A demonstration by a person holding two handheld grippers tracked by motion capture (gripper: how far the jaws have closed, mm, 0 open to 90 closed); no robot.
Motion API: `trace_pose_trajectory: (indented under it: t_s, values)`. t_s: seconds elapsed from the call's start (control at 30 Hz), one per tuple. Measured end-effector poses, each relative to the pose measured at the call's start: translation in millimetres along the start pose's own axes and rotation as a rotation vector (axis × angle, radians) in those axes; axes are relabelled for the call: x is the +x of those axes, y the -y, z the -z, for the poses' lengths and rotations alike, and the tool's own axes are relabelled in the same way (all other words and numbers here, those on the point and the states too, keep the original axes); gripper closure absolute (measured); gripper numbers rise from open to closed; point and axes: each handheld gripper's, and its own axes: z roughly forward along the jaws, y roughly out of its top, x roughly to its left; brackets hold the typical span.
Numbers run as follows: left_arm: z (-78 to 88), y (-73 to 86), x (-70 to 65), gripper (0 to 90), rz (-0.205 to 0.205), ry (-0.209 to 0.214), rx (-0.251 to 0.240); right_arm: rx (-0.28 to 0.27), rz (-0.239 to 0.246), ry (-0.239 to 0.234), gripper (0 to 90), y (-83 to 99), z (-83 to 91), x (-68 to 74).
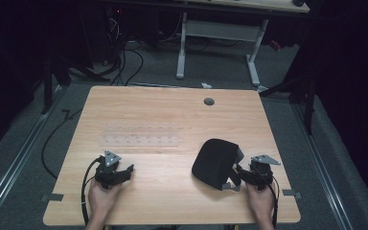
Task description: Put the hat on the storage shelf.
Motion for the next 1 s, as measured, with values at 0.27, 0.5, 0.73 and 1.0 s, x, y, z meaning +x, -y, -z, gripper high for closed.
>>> trace_pose_trajectory:
  t_s: [0.27,0.5,0.73,1.0]
  values:
    - [-0.1,0.1,-0.2,34.0,0.000,-0.002,-0.001,0.001,-0.004,0.000,34.1,-0.2,0.0,0.4]
    - [-0.1,0.3,-0.5,33.2,-0.001,-0.003,0.000,0.000,-0.007,-0.008,33.2,-0.2,0.0,-0.3]
    - [-0.2,0.3,-0.8,32.7,0.001,-0.002,0.001,-0.005,-0.021,-0.012,35.8,0.2,0.5,-2.3]
    - [-0.7,0.3,-1.3,32.3,0.003,-0.005,-0.001,0.010,-0.083,-0.025,39.4,1.2,6.8,-9.8]
